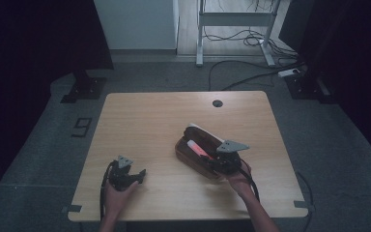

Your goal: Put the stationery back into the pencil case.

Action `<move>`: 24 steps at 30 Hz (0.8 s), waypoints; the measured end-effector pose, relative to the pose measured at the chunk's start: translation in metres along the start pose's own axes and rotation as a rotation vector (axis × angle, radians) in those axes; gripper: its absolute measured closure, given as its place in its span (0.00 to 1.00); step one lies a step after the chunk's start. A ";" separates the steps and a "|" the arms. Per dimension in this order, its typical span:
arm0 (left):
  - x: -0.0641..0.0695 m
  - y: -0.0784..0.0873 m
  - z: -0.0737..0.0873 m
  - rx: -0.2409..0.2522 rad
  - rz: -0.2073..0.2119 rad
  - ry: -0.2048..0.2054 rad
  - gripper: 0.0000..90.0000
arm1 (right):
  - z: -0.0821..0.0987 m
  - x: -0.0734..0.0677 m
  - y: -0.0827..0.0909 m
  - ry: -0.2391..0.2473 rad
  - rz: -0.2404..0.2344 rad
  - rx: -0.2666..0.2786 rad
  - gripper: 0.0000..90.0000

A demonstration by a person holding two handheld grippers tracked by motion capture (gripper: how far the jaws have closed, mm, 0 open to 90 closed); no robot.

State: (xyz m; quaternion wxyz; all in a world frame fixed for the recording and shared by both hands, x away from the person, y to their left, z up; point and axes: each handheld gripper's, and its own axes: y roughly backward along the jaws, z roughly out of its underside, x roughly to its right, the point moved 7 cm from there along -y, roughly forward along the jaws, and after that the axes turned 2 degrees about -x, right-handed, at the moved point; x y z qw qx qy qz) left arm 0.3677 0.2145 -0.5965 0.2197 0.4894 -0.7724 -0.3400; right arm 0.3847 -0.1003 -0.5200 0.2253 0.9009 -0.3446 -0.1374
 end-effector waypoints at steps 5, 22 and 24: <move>0.000 0.000 0.000 0.000 0.000 0.000 0.25 | 0.000 0.006 0.002 -0.006 0.013 0.004 0.73; 0.000 0.000 0.000 0.000 0.001 -0.001 0.25 | -0.002 0.025 0.008 -0.008 0.058 0.016 0.73; 0.000 0.000 0.000 0.000 0.000 -0.001 0.25 | -0.002 0.027 0.008 -0.007 0.061 0.018 0.73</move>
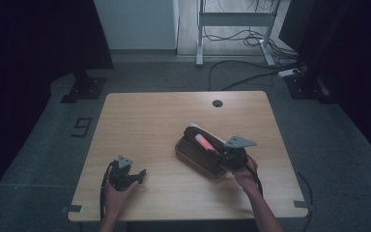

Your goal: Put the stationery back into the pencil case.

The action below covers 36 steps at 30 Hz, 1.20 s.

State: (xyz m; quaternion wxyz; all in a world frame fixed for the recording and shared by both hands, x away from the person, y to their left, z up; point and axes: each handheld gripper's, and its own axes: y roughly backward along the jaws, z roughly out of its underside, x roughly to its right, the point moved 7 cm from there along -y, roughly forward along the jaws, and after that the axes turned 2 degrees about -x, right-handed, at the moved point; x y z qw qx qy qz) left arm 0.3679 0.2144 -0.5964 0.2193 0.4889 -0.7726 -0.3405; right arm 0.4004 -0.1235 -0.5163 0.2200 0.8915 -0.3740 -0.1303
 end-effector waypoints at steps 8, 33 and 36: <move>0.000 0.000 0.000 0.000 0.000 0.000 0.25 | 0.001 0.006 -0.001 0.003 0.008 -0.005 0.73; 0.000 0.000 0.000 0.000 0.000 0.000 0.25 | 0.000 -0.006 -0.002 0.044 0.014 0.017 0.55; 0.000 0.000 0.000 0.001 0.000 0.000 0.25 | 0.001 -0.008 -0.003 0.032 0.001 0.014 0.53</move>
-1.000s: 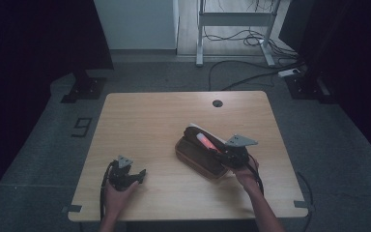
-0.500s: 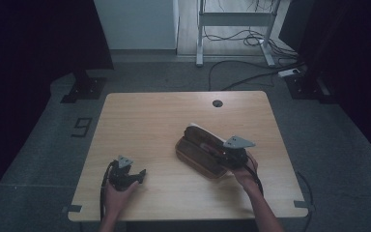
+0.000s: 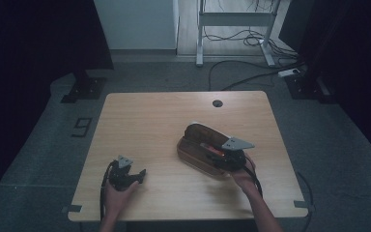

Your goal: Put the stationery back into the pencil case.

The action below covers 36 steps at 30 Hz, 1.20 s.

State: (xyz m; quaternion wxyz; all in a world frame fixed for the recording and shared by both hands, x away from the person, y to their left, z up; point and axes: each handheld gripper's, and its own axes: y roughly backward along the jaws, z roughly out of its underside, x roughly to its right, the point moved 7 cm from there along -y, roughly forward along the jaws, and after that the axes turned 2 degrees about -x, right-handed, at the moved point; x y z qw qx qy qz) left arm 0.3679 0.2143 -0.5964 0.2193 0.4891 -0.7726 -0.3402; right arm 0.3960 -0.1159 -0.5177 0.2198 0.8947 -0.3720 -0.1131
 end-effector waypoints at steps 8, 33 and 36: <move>0.000 0.000 0.000 -0.001 0.000 -0.001 0.25 | 0.003 -0.001 0.001 -0.035 0.001 -0.007 0.47; 0.000 0.000 0.000 0.000 0.003 -0.003 0.25 | 0.049 0.026 0.051 -0.105 0.102 0.025 0.36; 0.000 0.000 0.000 0.000 0.003 -0.004 0.25 | 0.062 0.034 0.059 -0.119 0.125 0.008 0.35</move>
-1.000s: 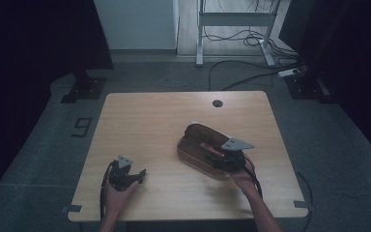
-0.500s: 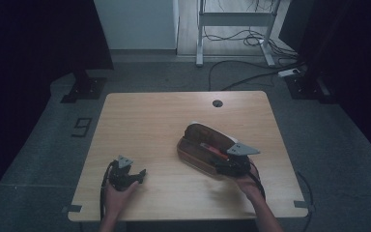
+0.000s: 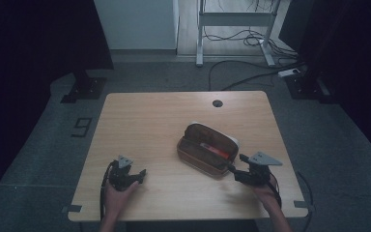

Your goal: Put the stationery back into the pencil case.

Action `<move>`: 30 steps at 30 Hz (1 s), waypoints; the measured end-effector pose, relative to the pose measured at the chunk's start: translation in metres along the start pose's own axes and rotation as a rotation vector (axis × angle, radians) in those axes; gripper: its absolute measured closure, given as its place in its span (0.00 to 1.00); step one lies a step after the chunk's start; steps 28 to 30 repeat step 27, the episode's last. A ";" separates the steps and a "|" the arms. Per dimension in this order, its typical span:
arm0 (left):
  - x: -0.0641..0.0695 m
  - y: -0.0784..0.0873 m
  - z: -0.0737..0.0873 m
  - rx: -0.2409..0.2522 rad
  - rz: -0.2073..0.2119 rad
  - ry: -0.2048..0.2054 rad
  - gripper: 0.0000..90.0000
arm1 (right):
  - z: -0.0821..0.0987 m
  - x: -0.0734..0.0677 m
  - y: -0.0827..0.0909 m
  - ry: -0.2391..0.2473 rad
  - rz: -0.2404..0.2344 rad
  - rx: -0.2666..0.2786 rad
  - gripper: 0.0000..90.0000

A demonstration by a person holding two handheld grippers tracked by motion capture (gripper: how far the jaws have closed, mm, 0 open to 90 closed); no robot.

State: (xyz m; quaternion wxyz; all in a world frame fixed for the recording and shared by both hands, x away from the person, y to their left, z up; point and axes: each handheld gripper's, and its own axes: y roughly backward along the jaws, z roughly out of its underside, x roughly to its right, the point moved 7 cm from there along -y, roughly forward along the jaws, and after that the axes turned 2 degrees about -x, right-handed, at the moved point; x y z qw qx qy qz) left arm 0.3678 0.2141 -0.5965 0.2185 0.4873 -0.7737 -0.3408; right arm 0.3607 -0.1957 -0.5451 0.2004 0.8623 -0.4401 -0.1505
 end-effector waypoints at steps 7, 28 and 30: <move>0.000 0.000 0.000 0.000 0.000 0.000 0.25 | 0.029 0.027 0.014 -0.033 0.074 -0.049 0.35; 0.000 0.000 0.000 0.000 0.000 0.000 0.25 | 0.043 0.045 0.009 -0.063 0.124 -0.098 0.34; 0.000 0.000 0.000 0.000 0.000 0.000 0.25 | 0.043 0.045 0.009 -0.063 0.124 -0.098 0.34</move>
